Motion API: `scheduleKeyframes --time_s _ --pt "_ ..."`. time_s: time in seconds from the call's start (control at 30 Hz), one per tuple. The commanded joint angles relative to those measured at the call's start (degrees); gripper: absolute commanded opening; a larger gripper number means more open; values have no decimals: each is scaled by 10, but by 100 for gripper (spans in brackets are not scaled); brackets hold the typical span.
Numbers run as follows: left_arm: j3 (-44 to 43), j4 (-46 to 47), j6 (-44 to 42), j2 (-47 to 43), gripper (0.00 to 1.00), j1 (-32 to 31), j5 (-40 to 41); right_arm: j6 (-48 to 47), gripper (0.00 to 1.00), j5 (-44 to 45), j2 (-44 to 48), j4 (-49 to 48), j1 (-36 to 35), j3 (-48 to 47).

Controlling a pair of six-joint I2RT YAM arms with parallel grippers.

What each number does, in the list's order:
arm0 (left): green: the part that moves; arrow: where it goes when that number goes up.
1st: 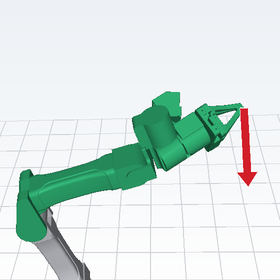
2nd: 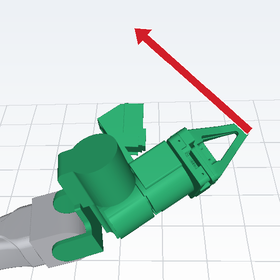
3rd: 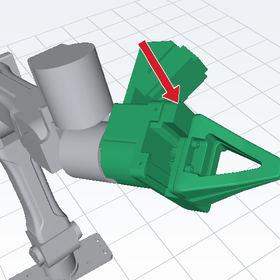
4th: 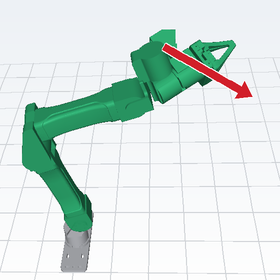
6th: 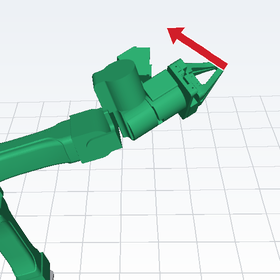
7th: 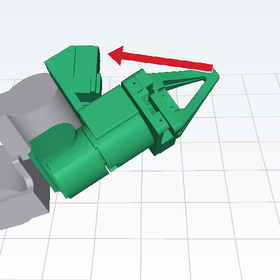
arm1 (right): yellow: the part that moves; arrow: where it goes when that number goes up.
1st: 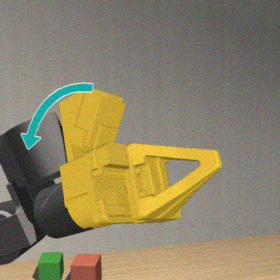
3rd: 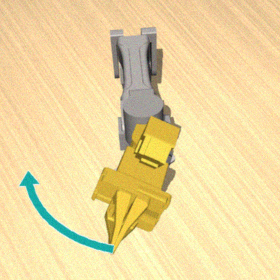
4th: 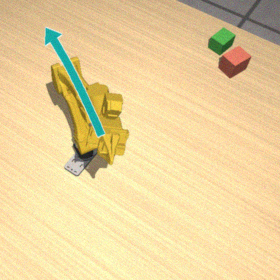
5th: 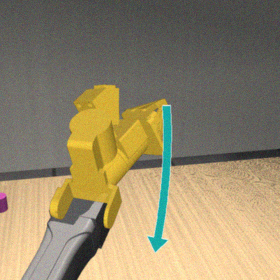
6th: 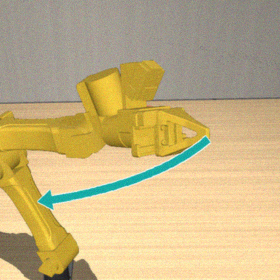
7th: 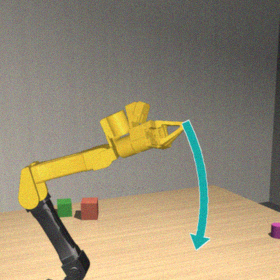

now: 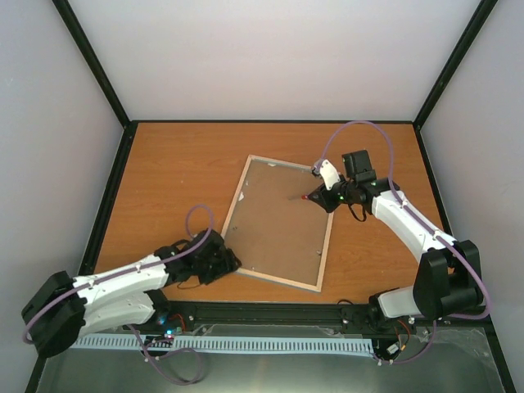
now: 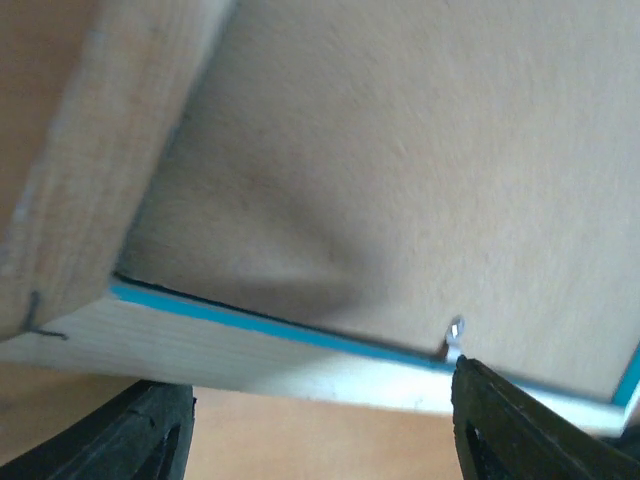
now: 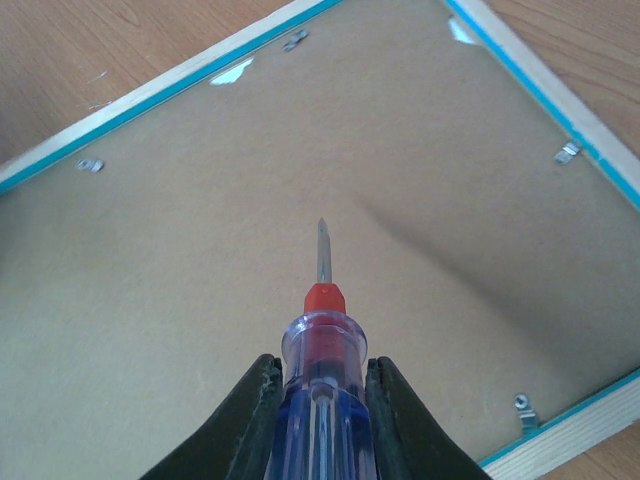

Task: Take the photo out of the frame

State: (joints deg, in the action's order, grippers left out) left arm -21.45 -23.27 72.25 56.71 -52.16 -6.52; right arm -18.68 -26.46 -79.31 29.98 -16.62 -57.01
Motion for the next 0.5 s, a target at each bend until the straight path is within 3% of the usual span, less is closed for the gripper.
scheduleKeyframes --time_s 0.0,0.2,0.47 --pt "-29 61 -96 54 70 99 14 -7 3 -12 17 -14 9 5" --pt "-107 88 -164 172 69 182 42 -5 3 -22 21 -13 21 7" --pt "-167 84 -187 297 57 191 62 -8 3 -34 25 -11 25 7"
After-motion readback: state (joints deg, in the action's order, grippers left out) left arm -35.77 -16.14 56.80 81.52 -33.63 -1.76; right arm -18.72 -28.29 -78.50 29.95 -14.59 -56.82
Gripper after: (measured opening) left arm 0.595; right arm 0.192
